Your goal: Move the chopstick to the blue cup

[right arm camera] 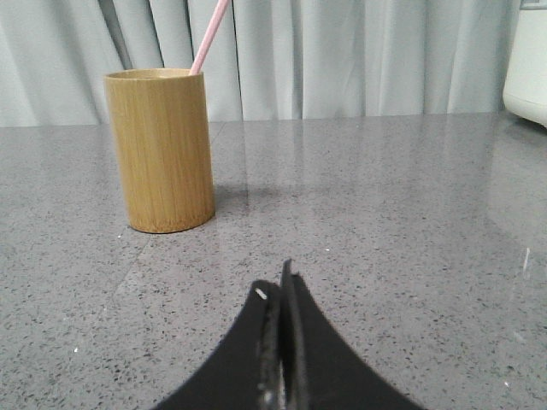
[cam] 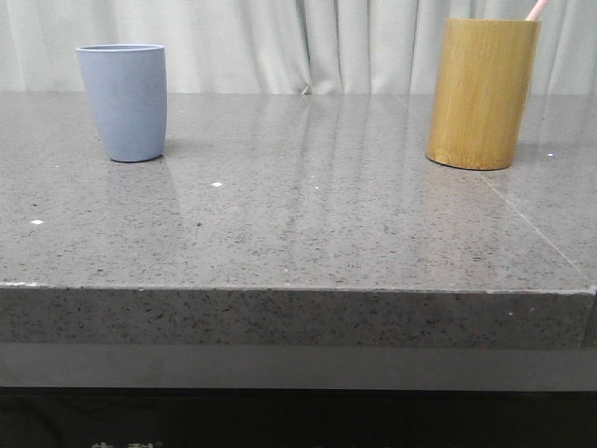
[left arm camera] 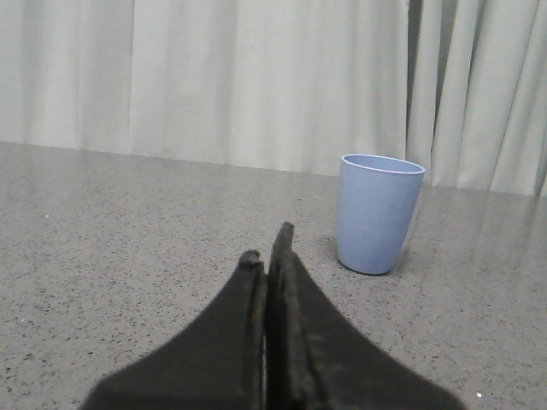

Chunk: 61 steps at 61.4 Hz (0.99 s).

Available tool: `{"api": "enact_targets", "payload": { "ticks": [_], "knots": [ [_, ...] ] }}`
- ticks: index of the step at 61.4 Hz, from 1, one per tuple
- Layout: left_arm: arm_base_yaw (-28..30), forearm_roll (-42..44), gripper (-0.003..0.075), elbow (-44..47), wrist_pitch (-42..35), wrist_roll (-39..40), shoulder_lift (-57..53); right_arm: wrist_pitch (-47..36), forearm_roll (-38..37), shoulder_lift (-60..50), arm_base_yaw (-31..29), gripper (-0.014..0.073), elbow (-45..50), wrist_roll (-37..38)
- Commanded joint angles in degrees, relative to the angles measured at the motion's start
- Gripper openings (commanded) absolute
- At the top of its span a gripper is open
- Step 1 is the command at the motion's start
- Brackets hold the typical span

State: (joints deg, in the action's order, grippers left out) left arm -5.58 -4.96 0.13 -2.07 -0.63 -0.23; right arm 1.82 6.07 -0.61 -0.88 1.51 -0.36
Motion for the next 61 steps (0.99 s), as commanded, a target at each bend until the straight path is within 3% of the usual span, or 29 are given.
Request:
{"api": "enact_targets", "payload": {
  "ticks": [1,61],
  "knots": [
    [-0.40,-0.05,-0.0019,0.78,-4.38,0.63,-1.35,-4.98,-0.44,-1.20,-0.22,-0.0066,-0.20,-0.11],
    [-0.40,-0.05,-0.0019,-0.39,-4.84,0.63,-1.35,-5.25,-0.44,-1.15,-0.22,-0.0066,-1.78,-0.11]
  ]
}}
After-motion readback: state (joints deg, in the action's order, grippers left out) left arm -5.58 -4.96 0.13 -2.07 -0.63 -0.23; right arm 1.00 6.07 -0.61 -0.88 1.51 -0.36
